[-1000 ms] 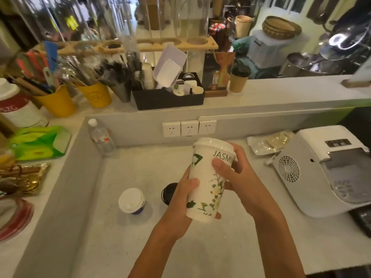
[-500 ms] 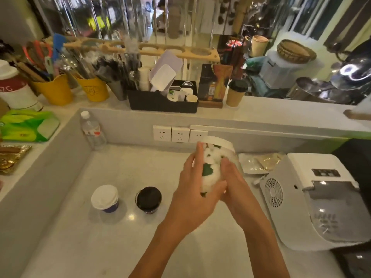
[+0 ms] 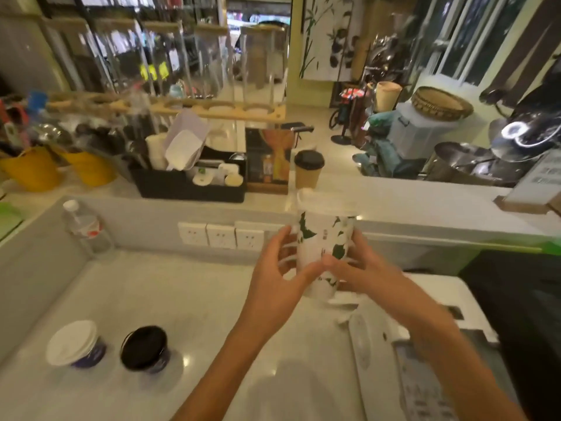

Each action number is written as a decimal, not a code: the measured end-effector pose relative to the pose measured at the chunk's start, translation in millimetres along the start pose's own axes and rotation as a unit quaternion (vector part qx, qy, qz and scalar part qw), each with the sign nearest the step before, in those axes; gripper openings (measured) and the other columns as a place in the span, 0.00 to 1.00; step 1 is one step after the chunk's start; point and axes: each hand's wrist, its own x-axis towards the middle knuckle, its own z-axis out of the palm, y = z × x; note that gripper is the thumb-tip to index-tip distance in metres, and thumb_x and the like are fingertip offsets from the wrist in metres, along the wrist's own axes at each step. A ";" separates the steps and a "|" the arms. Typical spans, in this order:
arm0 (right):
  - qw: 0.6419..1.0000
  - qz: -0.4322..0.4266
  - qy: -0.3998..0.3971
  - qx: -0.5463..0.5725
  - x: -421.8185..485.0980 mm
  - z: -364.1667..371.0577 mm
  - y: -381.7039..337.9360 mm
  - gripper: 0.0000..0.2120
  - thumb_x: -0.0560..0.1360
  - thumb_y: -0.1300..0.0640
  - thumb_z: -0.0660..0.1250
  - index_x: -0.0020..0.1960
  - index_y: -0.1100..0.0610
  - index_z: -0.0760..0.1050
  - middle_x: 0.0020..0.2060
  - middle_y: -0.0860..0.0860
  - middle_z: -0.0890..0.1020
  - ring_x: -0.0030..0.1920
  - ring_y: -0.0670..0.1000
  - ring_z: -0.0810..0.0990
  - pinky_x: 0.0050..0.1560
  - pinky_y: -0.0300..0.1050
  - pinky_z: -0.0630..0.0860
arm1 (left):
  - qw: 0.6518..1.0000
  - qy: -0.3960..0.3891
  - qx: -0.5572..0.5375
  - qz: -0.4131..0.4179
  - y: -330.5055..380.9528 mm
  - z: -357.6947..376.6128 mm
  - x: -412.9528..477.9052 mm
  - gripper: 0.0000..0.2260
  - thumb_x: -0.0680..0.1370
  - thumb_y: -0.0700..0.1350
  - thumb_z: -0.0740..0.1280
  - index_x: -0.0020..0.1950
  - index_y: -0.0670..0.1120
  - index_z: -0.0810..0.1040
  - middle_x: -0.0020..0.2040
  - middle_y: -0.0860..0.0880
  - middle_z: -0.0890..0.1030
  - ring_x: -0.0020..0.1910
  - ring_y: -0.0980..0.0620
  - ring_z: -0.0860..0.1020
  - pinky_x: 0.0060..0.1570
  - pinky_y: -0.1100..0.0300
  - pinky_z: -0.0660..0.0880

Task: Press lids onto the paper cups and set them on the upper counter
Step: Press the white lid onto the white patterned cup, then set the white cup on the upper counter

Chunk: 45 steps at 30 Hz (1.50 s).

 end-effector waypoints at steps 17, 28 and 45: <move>0.990 -0.020 0.119 -0.075 281.4 -245.3 99.0 0.43 0.70 0.60 0.78 0.76 0.52 0.55 0.68 0.53 0.71 0.65 0.53 0.73 0.61 0.50 0.78 | 0.985 -0.109 0.128 0.043 -51.6 184.4 341.4 0.29 0.78 0.35 0.66 0.75 0.44 0.58 0.72 0.42 0.69 0.71 0.42 0.69 0.69 0.42 0.70; 0.994 0.034 0.100 -0.042 304.0 -250.3 140.3 0.47 0.70 0.60 0.77 0.77 0.46 0.51 0.75 0.55 0.66 0.72 0.60 0.69 0.65 0.56 0.75 | 0.978 -0.148 0.149 -0.013 -99.4 188.1 366.5 0.34 0.77 0.37 0.68 0.78 0.46 0.54 0.76 0.43 0.64 0.75 0.42 0.64 0.71 0.42 0.67; 0.954 -0.128 0.266 -0.040 136.3 -106.5 -106.6 0.07 0.80 0.56 0.63 0.46 0.55 0.79 0.40 0.51 0.82 0.40 0.49 0.81 0.47 0.44 0.80 | 0.932 0.066 0.295 0.202 91.5 -89.4 199.1 0.10 0.80 0.47 0.63 0.45 0.43 0.80 0.37 0.49 0.80 0.36 0.54 0.77 0.38 0.59 0.74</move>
